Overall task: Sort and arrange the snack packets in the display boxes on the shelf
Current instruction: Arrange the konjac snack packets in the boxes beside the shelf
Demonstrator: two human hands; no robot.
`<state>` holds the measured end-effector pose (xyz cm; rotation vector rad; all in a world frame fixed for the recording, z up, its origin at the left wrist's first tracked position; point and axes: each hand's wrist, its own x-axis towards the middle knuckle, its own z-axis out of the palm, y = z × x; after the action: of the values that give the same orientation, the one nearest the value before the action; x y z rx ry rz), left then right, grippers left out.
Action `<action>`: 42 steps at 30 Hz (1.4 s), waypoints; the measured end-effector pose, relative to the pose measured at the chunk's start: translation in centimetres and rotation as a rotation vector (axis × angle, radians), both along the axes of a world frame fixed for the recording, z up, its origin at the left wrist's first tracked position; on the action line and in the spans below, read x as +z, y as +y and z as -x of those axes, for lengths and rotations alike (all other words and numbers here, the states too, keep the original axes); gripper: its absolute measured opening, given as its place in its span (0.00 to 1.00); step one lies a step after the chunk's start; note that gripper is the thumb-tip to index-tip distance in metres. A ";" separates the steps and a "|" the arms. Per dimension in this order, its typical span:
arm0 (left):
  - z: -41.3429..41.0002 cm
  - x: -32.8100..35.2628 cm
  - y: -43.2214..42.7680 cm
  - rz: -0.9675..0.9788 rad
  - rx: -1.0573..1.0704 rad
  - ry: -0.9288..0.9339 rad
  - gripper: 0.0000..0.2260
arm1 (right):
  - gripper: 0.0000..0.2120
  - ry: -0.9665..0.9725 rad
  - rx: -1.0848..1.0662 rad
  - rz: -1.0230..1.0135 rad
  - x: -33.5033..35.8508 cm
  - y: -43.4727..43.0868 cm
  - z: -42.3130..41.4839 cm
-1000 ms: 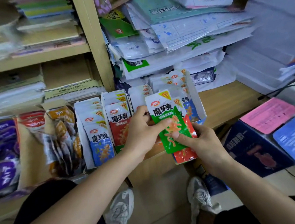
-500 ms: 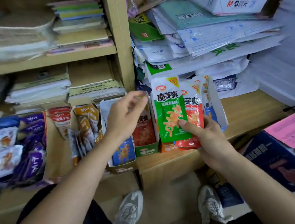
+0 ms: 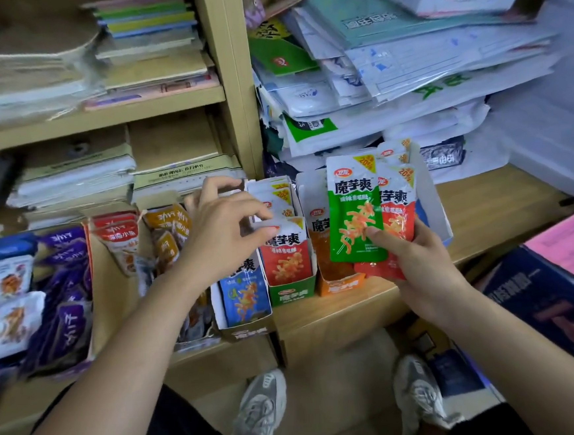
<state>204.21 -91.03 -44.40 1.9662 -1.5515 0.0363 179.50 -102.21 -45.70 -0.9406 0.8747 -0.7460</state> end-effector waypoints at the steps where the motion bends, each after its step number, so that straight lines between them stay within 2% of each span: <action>1: 0.1 0.2 0.4 0.020 -0.016 0.098 0.03 | 0.19 -0.001 -0.003 0.002 0.0 -0.1 0.0; 3: 0.3 0.6 0.9 0.105 -0.022 0.278 0.01 | 0.18 0.007 -0.008 0.008 0.0 -0.1 0.1; 6: 0.3 1.0 1.0 0.299 0.115 0.456 0.02 | 0.17 0.012 -0.036 -0.003 0.3 -0.1 0.3; 9: 0.1 1.2 0.4 0.460 0.218 0.718 0.01 | 0.16 0.018 -0.069 0.020 0.8 -0.5 0.9; 12: 0.4 1.3 -0.3 0.522 0.286 0.817 0.02 | 0.16 0.040 -0.127 0.064 1.2 -1.2 2.0; 16: 1.8 1.4 -1.8 0.572 0.333 0.802 0.06 | 0.16 0.044 -0.206 0.070 1.5 -2.2 3.9; 21: 5.8 2.1 -5.3 0.623 0.286 0.705 0.15 | 0.17 0.028 -0.297 0.078 1.6 -3.9 6.5; 25: 8.7 2.2 -8.4 0.599 0.230 0.645 0.15 | 0.18 0.032 -0.325 0.070 1.1 -4.4 7.8; 30: 10.5 0.9 -10.7 0.523 0.332 0.544 0.16 | 0.19 0.032 -0.322 0.054 0.4 -4.6 8.7; 33: 11.1 0.6 -11.2 0.576 0.377 0.535 0.14 | 0.19 0.021 -0.325 0.034 0.4 -4.6 9.2; 35: 11.4 0.5 -11.4 0.634 0.318 0.576 0.15 | 0.18 0.010 -0.322 0.023 0.4 -4.6 9.5; 38: 11.8 -0.4 -11.8 0.569 0.217 0.548 0.17 | 0.18 0.004 -0.327 0.016 0.5 -4.5 9.9; 42: 12.7 -1.0 -11.5 0.457 0.186 0.512 0.17 | 0.18 -0.005 -0.323 -0.001 0.6 -4.5 10.5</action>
<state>191.48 -102.54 -45.42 1.5860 -0.9296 -0.0321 168.99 -106.68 -45.05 -0.8046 1.0359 -1.0230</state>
